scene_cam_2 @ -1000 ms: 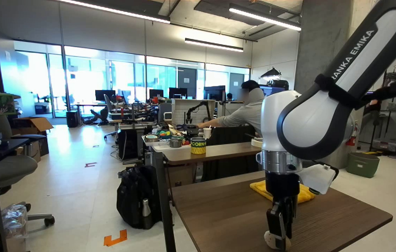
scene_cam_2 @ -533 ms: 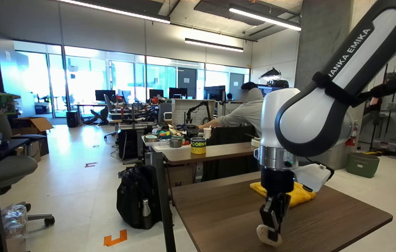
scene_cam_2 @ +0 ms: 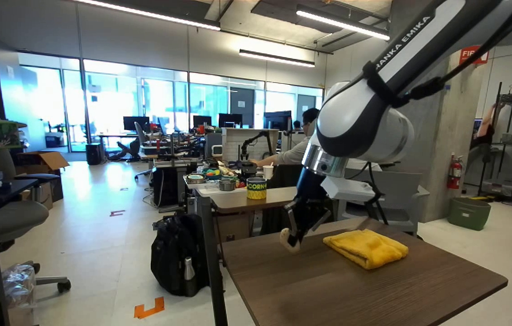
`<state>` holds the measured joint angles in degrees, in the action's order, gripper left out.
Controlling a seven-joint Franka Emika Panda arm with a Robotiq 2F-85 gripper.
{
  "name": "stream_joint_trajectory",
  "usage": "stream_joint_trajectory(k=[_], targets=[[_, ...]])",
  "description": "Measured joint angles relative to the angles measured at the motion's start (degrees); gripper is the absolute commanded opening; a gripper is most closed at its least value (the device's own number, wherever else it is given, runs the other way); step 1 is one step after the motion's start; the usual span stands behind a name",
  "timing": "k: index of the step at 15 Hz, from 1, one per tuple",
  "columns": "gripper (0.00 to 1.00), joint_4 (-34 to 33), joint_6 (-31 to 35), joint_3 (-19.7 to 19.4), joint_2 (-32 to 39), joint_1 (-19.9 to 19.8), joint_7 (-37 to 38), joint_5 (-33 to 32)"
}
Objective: Use the towel to wipe the table
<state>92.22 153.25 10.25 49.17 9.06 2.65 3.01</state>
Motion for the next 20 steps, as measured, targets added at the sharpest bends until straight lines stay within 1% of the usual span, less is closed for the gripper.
stream_joint_trajectory(k=[2,4,7,8,9,10,13,14,17,18,20], targets=[[0.03,-6.1,-1.7,-3.2,3.4,2.1,6.3,0.0],[0.03,-11.8,-4.8,-6.2,7.1,4.2,12.2,0.0],[0.03,-20.0,-9.9,-8.7,13.1,6.3,18.7,0.0],[0.36,-22.6,-11.1,-9.0,15.0,6.6,20.3,0.0],[0.38,-25.2,-12.3,-9.1,16.9,6.7,21.8,0.0],[0.44,-27.7,-13.2,-9.2,18.6,6.8,23.0,0.0],[0.67,-35.7,-17.0,-9.2,23.1,6.8,25.2,0.0],[0.73,-37.6,-17.7,-9.4,23.8,6.8,25.3,0.0],[0.95,-39.4,-20.3,-10.9,23.0,6.8,25.7,-0.3],[1.0,-39.2,-20.9,-11.7,22.2,6.7,26.1,-0.4],[1.0,-37.7,-21.1,-14.0,20.0,6.6,28.0,-0.5]])
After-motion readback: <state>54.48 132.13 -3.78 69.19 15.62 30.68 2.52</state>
